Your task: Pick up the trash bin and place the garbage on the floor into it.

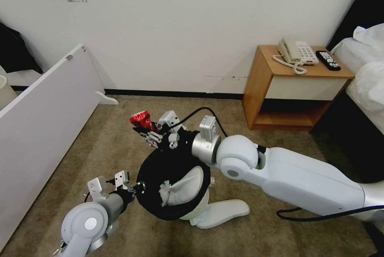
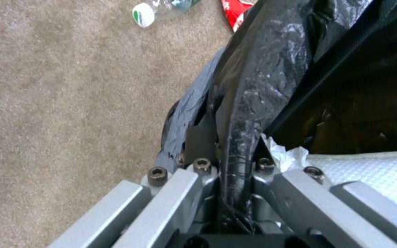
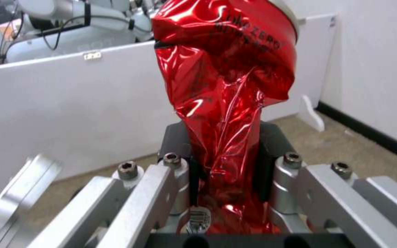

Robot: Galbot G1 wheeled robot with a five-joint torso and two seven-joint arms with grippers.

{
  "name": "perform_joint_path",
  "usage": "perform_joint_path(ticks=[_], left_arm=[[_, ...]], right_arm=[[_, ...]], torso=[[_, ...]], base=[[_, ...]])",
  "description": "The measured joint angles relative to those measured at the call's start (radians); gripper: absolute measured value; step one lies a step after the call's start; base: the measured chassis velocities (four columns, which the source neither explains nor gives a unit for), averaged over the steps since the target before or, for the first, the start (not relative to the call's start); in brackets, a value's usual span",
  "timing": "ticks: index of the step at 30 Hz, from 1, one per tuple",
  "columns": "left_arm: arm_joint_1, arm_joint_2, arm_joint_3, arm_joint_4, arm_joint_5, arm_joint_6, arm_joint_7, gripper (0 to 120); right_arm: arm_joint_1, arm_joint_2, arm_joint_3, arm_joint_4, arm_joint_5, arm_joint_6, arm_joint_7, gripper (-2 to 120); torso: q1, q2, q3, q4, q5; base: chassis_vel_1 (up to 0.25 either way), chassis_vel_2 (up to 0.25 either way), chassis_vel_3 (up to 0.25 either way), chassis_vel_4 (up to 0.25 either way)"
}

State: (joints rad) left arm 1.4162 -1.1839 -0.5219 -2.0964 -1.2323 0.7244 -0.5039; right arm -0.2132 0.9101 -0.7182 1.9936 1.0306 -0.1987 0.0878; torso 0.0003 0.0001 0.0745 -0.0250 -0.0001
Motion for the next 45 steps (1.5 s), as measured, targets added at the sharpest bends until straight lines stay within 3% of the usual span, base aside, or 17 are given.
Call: perform_joint_path(ticks=[26,45], left_arm=[[0.003,-0.009,-0.056,0.000,-0.042,-0.003,-0.006,1],[0.019,-0.010,-0.058,-0.023,-0.058,-0.004,-0.006,1]], right_arm=[[-0.126,-0.043,-0.030,-0.015,-0.083,0.018,-0.014,19],[-0.181,-0.040,-0.019,-0.061,-0.107,0.026,-0.023,20]], torso=[[0.000,0.000,0.000,0.0000,0.0001],[0.000,0.000,0.000,0.0000,0.0001]], base=[[0.000,0.000,0.000,0.000],[0.000,0.000,0.000,0.000]])
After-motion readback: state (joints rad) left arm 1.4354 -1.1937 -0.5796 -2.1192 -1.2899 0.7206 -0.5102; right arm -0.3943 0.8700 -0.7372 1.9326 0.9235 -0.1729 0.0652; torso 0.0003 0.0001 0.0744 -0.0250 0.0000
